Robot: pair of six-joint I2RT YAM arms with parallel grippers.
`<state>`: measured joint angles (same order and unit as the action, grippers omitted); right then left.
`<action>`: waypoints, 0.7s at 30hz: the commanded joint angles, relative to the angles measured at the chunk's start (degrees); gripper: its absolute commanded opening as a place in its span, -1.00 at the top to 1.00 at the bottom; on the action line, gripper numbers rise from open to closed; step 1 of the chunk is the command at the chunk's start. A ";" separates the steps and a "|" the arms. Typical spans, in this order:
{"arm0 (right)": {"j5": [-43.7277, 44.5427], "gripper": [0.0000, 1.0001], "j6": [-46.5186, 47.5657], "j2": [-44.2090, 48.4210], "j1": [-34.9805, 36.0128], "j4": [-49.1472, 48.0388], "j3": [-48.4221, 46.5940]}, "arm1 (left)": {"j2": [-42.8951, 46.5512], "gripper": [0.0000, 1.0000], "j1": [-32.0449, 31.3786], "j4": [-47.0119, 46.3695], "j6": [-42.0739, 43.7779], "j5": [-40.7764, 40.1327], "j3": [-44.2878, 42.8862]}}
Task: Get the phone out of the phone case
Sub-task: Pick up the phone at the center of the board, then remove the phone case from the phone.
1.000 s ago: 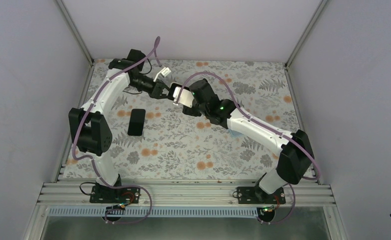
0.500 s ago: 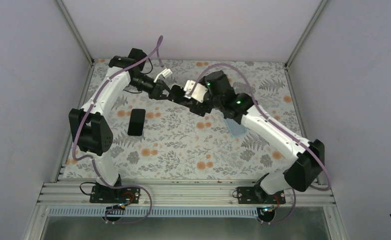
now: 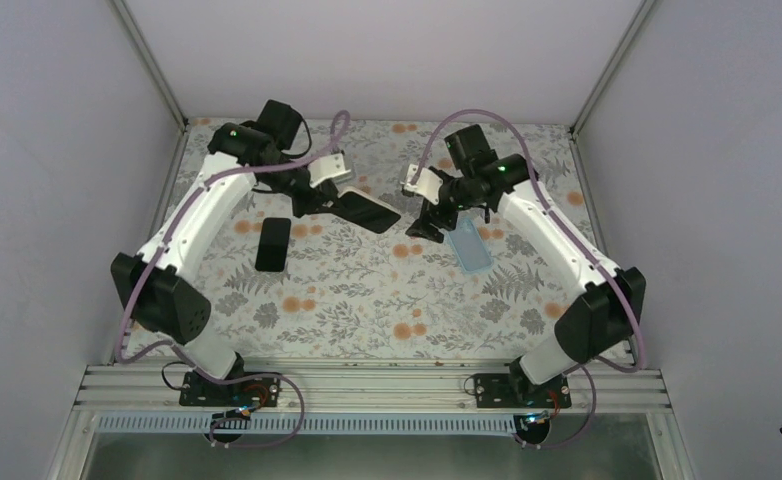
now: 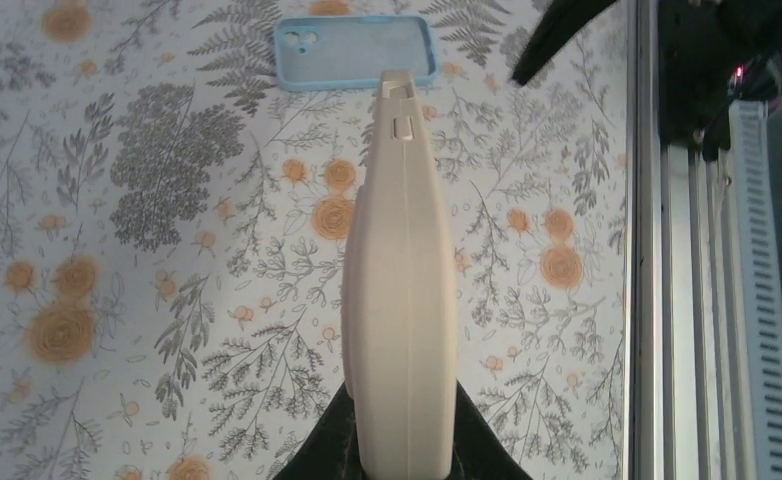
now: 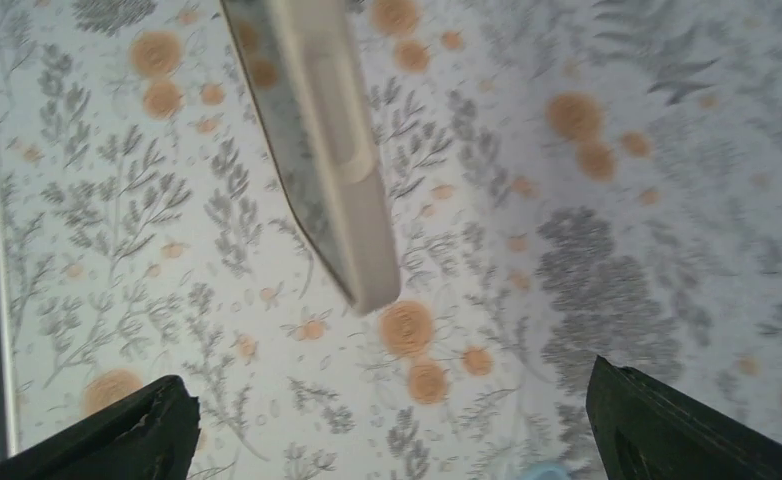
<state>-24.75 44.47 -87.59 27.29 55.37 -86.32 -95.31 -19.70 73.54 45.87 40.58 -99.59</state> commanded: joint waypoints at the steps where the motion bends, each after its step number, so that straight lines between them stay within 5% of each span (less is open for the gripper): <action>1: -4.26 -0.98 2.85 -2.44 -0.10 5.47 0.56 | 5.61 0.96 -4.19 -3.48 2.75 -5.84 2.66; 21: -6.05 -0.90 3.18 -7.24 -0.11 2.92 1.64 | 9.18 0.95 -8.75 -2.27 2.03 -6.18 2.21</action>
<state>-29.47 46.96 -94.67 27.29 59.33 -85.36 -88.03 -27.94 71.99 47.57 31.92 -94.63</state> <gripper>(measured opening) 0.951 0.115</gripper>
